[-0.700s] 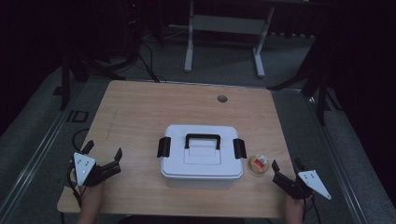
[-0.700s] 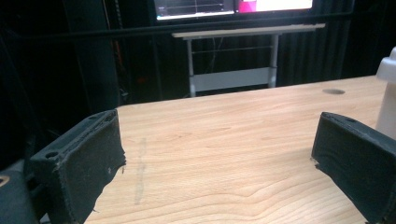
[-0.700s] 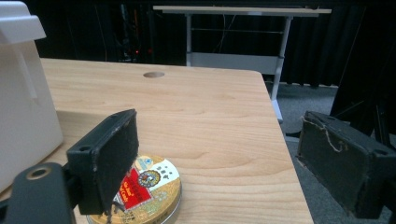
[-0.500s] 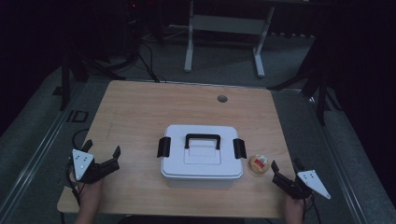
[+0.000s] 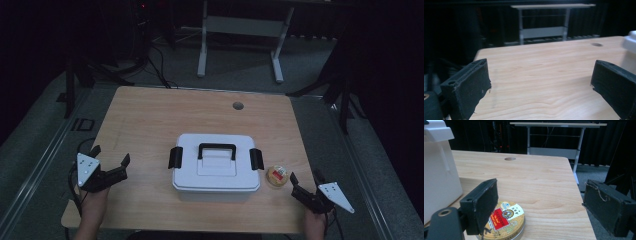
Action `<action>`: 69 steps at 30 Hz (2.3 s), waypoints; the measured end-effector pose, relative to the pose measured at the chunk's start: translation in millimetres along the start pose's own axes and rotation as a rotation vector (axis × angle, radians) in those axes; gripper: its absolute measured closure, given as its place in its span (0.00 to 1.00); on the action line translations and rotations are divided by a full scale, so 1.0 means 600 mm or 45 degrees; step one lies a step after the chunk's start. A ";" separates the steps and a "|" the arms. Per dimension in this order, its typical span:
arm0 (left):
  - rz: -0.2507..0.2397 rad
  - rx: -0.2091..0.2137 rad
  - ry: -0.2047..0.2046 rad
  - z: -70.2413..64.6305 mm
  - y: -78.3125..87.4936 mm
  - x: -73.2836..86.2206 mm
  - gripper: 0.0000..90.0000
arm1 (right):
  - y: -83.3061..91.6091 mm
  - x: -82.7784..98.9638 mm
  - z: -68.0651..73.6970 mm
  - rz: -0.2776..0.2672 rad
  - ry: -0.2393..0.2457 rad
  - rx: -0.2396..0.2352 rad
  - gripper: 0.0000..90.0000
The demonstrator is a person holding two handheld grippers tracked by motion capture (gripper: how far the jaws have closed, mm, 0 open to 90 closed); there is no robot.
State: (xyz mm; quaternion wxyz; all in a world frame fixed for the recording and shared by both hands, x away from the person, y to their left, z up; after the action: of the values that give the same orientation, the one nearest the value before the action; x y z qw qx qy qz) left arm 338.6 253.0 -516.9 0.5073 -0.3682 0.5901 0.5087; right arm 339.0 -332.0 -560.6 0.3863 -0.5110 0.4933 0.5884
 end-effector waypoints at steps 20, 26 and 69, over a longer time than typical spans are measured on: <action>0.521 0.377 -0.223 -0.033 -0.024 0.043 0.02 | -0.001 0.003 0.001 0.018 0.000 -0.023 0.14; 0.667 0.563 -0.374 -0.047 -0.014 0.070 0.02 | -0.002 0.004 0.003 0.026 0.002 -0.030 0.14; 1.304 0.876 -1.100 -0.054 0.013 0.036 0.05 | -0.002 0.005 0.003 0.030 -0.011 -0.056 0.14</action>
State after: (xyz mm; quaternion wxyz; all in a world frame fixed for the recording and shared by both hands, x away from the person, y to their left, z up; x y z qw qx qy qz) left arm 319.1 224.9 -537.2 0.4801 0.3640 0.5617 0.5671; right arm 339.1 -330.2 -563.9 0.3701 -0.5111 0.4846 0.6058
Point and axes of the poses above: each handheld gripper's, and its own axes: y roughly backward along the jaws, x roughly out of its underside, z roughly to its left, the point moved 9 cm from there along -y, roughly forward along the jaws, and after that the axes turned 1 degree about z, right-handed, at the moved point
